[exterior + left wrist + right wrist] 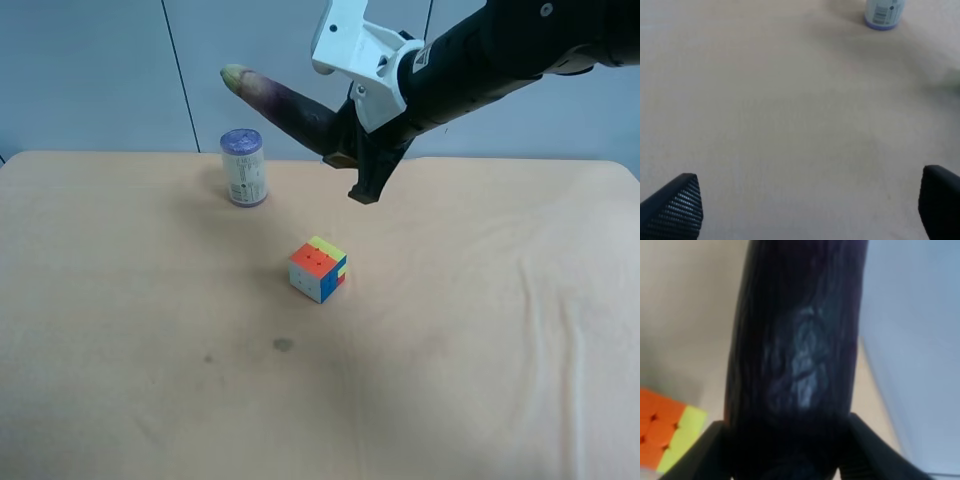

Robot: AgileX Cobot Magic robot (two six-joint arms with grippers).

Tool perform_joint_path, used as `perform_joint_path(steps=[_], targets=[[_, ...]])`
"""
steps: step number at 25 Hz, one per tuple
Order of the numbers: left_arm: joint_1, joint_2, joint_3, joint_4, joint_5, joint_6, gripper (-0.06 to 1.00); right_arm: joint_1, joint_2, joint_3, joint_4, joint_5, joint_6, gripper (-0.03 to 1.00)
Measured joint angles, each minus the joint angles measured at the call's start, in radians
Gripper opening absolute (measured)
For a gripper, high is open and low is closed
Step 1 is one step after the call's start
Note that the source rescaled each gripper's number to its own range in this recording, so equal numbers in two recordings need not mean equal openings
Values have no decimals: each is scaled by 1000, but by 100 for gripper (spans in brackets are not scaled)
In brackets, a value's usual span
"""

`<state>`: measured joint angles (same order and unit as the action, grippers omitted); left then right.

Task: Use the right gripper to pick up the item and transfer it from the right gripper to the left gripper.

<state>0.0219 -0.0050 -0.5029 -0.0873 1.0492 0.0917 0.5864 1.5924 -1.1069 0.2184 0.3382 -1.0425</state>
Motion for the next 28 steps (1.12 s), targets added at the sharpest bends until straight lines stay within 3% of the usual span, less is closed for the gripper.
perform_joint_path(steps=[8,12,15,19,23,28], targets=[[0,0,0,0,0,0,100,0,74,0,2,112,4,0],[0,0,0,-6,-1,-5,100,0,86,0,8,105,6,0],[0,17,-1,-56,-1,25,97,0,86,0,8,91,-1,0],[0,151,-13,-212,-15,150,91,0,86,0,7,84,-13,0],[0,326,-22,-463,-162,266,90,0,86,0,23,57,-19,0],[0,560,-22,-780,-311,502,90,0,86,0,34,33,-20,0]])
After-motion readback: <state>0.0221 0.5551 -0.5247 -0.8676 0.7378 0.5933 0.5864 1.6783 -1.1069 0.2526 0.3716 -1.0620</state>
